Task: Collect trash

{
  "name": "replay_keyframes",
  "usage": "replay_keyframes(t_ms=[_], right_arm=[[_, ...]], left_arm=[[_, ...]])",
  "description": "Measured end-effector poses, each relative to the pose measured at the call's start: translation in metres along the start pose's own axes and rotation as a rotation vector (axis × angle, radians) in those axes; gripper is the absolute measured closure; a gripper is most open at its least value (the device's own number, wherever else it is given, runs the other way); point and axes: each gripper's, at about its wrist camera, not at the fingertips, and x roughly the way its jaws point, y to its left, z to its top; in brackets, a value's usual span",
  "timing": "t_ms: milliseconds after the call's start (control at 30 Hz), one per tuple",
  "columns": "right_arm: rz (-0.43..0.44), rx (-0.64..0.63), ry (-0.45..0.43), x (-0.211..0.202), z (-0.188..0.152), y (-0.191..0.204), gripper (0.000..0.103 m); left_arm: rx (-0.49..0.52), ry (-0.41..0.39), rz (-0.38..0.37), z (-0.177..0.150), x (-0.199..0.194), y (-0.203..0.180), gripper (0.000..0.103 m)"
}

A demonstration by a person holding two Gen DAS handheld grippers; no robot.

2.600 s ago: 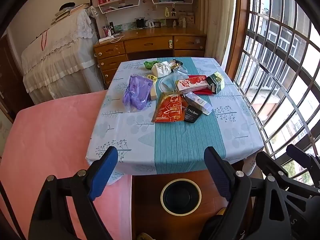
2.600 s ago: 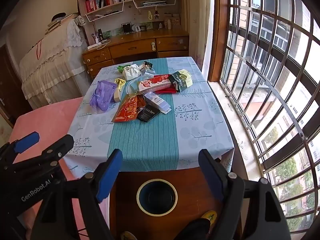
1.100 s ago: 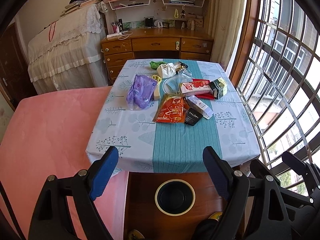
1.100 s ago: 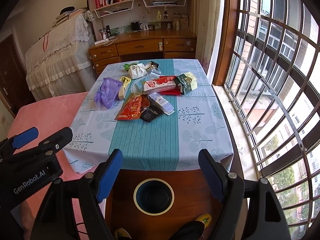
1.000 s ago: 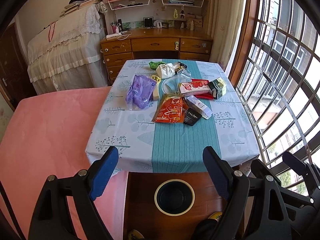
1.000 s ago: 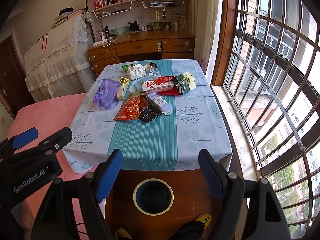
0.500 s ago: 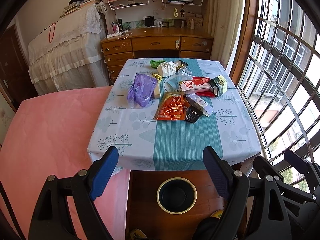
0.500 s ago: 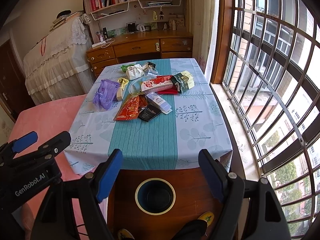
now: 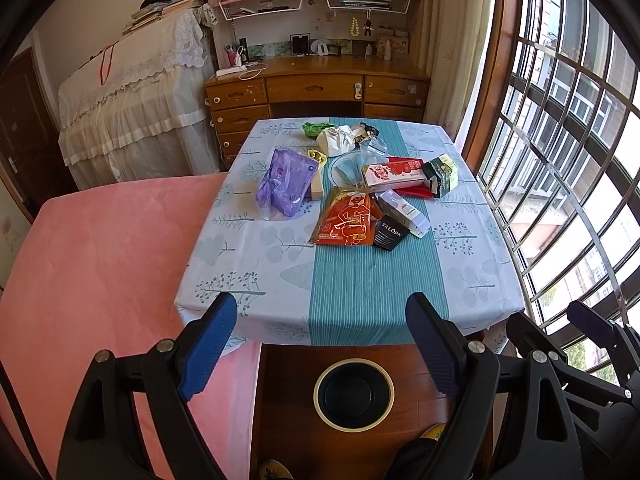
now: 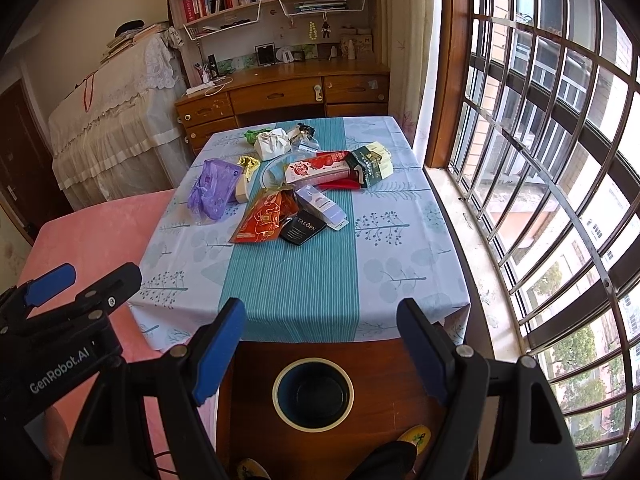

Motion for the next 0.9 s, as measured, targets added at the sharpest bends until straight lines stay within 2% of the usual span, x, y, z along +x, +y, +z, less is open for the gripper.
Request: replay_keyframes(t_ms=[333, 567, 767, 900], right_arm=[[0.018, -0.001, -0.021, 0.001, 0.017, 0.0, 0.024], [0.044, 0.0, -0.033, 0.003, 0.025, -0.001, 0.024], [0.009, -0.043, -0.063, 0.008, 0.034, -0.003, 0.024], [0.045, -0.072, -0.037, 0.027, 0.05, -0.013, 0.024]], left_arm=[[-0.033, -0.022, -0.005, 0.013, -0.002, 0.011, 0.019], [-0.001, -0.03, 0.001, 0.021, -0.002, 0.009, 0.019], [0.021, -0.017, 0.014, 0.031, 0.011, 0.006, 0.019], [0.014, -0.005, 0.003, 0.046, 0.029, 0.008, 0.019]])
